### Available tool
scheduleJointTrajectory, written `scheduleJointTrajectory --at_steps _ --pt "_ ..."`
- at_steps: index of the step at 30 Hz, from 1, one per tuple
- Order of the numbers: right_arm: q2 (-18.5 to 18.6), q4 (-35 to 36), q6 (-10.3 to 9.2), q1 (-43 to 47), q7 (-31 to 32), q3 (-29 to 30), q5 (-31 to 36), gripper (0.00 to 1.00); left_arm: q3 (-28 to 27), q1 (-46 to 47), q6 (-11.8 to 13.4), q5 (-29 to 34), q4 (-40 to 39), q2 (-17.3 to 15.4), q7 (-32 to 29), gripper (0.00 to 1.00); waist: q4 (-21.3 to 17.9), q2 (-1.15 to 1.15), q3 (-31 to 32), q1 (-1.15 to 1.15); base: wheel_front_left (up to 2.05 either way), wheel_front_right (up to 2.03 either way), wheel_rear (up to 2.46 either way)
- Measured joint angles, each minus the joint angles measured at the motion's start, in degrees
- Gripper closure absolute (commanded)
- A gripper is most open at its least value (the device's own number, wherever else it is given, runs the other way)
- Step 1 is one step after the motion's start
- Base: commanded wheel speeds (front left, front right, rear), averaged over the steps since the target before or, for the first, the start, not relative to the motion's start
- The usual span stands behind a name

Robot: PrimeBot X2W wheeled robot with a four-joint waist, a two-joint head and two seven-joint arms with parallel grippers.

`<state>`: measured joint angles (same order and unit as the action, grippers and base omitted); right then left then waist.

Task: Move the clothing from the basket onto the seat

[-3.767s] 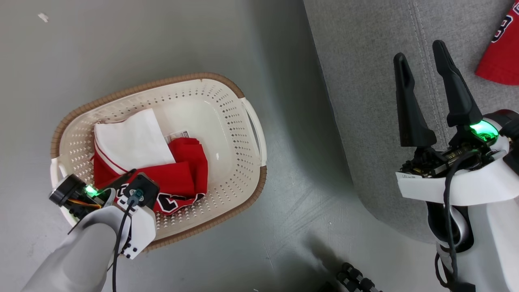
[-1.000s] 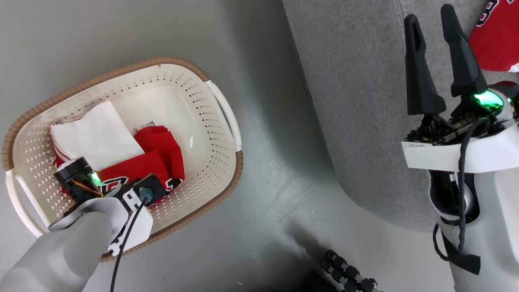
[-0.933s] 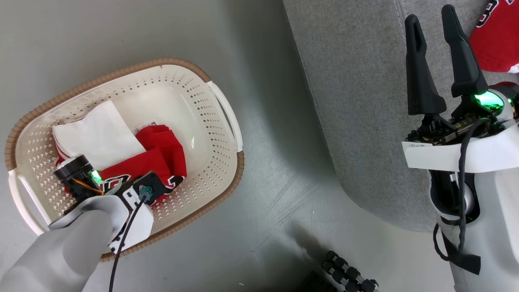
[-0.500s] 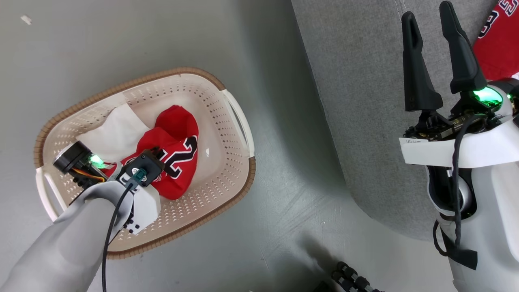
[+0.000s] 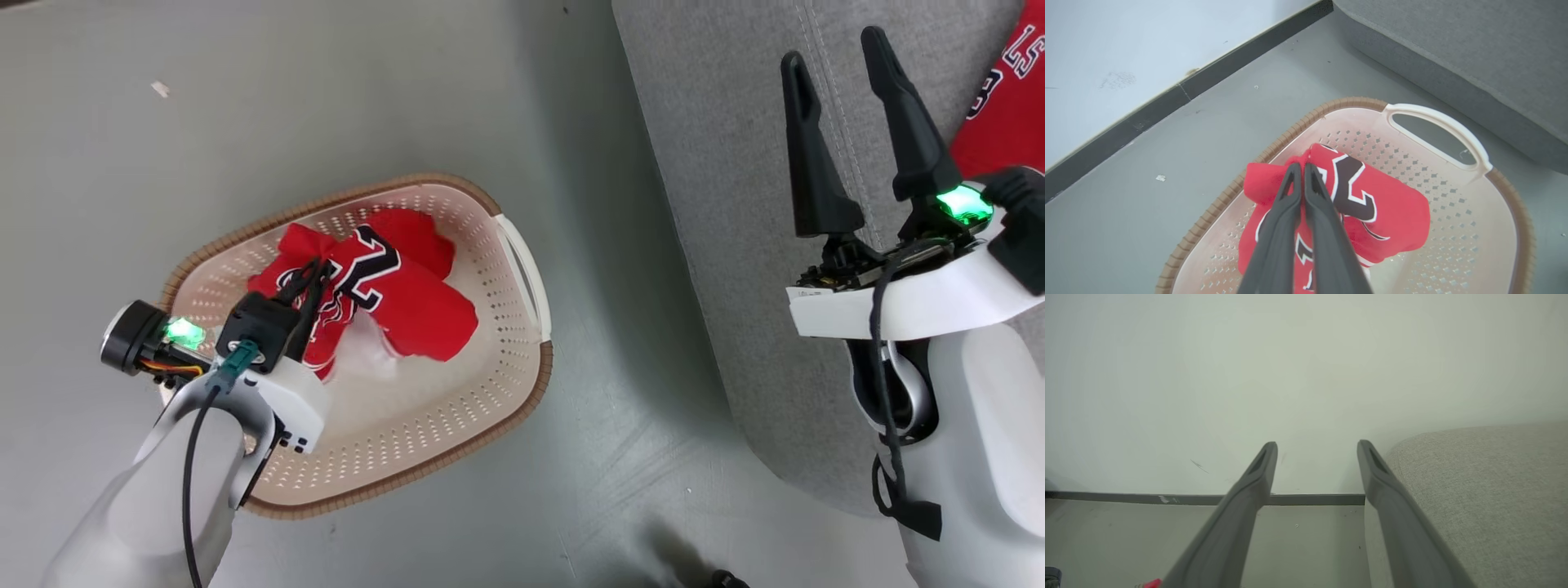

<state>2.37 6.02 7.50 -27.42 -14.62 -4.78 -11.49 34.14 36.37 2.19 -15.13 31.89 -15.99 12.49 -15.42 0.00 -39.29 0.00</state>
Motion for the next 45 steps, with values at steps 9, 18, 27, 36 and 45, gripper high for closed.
scheduleJointTrajectory --at_steps 9,18,27,36,45 --pt "0.08 -2.41 0.0 0.37 -0.01 -0.02 3.18 0.0 -4.3 -2.85 2.87 -3.02 -6.55 0.43 1.26 1.0 2.8 0.0 4.72 0.0 0.0 0.0 0.0" --pt "0.14 -4.47 0.0 2.6 0.0 -0.6 5.27 0.0 -6.03 -5.88 4.3 -3.52 -13.56 0.73 1.74 1.0 5.79 0.0 10.38 0.0 0.0 0.0 0.0" --pt "0.19 -6.31 0.0 5.36 0.0 -1.63 6.88 0.0 -8.09 -7.8 5.23 -3.56 -19.06 -1.99 1.74 1.0 8.35 0.0 15.81 0.0 0.0 0.0 0.0" --pt "0.32 -7.84 0.0 7.92 0.0 -3.01 7.46 0.0 -8.86 -9.09 5.21 -3.56 -23.35 -4.12 1.79 1.0 10.37 0.0 20.79 0.0 0.0 0.0 0.0" --pt "1.86 -10.36 0.0 11.5 0.0 -7.13 7.47 0.0 -7.98 -9.21 3.92 -3.38 -27.09 -6.82 -0.34 1.0 12.19 0.0 26.26 0.0 0.0 0.0 0.0"
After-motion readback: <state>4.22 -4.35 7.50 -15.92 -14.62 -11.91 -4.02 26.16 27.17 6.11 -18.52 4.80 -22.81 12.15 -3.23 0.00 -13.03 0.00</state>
